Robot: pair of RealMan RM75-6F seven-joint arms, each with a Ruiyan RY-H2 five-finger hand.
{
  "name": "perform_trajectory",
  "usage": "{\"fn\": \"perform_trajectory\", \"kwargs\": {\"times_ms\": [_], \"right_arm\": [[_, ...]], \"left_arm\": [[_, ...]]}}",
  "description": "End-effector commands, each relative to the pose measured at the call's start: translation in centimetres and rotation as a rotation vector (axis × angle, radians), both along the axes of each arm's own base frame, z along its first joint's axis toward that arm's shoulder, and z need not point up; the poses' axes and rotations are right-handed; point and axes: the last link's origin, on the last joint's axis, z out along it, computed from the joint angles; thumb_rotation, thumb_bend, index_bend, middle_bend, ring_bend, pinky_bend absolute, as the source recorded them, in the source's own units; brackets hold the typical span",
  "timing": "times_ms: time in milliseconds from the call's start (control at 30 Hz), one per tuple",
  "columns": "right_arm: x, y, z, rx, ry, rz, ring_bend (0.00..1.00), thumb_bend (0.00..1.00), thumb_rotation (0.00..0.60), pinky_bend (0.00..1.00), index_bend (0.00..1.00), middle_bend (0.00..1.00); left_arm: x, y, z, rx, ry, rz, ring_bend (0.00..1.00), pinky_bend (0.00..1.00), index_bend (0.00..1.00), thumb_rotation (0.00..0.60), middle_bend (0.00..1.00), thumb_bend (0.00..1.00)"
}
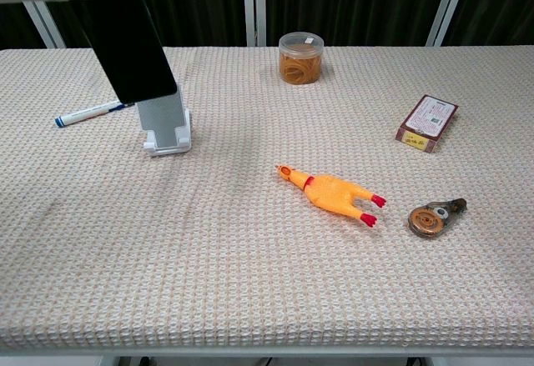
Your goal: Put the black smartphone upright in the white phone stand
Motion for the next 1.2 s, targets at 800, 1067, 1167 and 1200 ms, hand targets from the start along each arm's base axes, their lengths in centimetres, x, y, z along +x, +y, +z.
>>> {"fn": "perform_trajectory", "kwargs": {"times_ms": [800,1067,1167,1200], "right_arm": [[-1.3,-0.5,-0.7,0.019,-0.004,-0.032,0.0,0.33,0.6,0.0,0.0,0.0],[-1.4,-0.3,-0.8,0.02,-0.001,-0.043,0.0,0.33,0.6,0.0,0.0,0.0],[-1.4,-0.3,-0.8,0.019,0.002,-0.042,0.0,0.33,0.6,0.0,0.0,0.0],[-1.3,-0.3,-0.9,0.019,0.002,-0.042,0.0,0.33,0.6,0.0,0.0,0.0]], "left_arm": [[0.1,5.1,-5.0,-0.094,0.124,0.078,0.57,0.64,0.76,0.6,0.74,0.31],[-0.5,5.0,-5.4,-0.106,0.07,0.093,0.57,0.64,0.76,0.6,0.74,0.31],[-0.6,5.0,-5.5,-0.11,0.053,0.091,0.57,0.63,0.76,0.6,0.74,0.31],[-0.6,5.0,-5.6,-0.113,0.04,0.094,0.57,0.63,0.76,0.6,0.74,0.31]]}}
